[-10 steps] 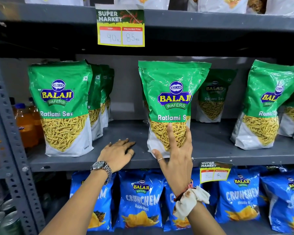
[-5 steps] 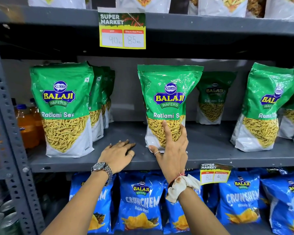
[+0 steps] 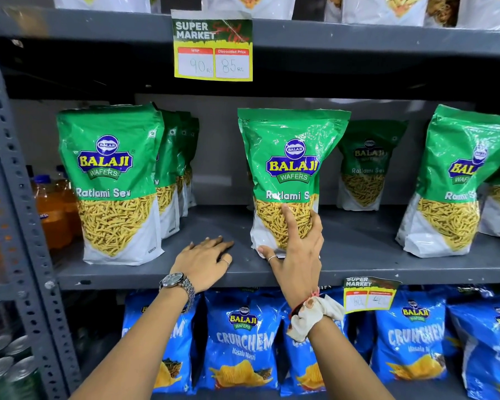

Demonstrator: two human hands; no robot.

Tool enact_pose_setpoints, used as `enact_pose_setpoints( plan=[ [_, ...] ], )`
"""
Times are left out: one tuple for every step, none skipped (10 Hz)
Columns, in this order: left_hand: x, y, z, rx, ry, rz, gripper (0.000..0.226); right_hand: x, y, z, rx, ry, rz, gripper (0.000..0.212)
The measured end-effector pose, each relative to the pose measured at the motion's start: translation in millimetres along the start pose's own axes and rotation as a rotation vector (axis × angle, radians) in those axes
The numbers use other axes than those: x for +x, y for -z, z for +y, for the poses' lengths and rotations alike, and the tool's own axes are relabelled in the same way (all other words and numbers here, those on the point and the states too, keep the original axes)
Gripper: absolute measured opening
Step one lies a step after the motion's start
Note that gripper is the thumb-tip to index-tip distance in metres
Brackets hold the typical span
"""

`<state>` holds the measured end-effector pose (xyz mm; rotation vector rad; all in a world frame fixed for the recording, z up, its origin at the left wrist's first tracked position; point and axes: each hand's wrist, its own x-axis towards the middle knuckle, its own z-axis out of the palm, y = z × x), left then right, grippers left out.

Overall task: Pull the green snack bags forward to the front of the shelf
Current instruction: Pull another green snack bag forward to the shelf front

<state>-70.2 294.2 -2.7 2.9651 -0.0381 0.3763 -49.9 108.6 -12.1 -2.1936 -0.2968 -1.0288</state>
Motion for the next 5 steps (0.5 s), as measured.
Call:
enact_pose_setpoints(
  plan=[
    [0.2,0.3,0.4,-0.001,0.004,-0.006,0.048,0.4,0.3,0.0,0.010,0.000,0.004,0.091],
    [0.1,1.6,0.7,0.001,0.003,-0.005,0.048,0.9,-0.1,0.9,0.020,0.004,0.009,0.091],
    [-2.1,2.3,1.9,0.010,0.001,-0.009,0.048,-0.4,0.4,1.1,0.014,0.008,0.010,0.090],
    [-1.2,4.2,1.9,-0.008,0.007,-0.011,0.048,-0.9,2.2,0.3,0.000,0.017,0.024,0.087],
    [-3.9,4.1,2.9,-0.018,0.008,0.015,0.048,-5.8,7.4,3.3,0.021,0.072,0.017,0.082]
  ],
)
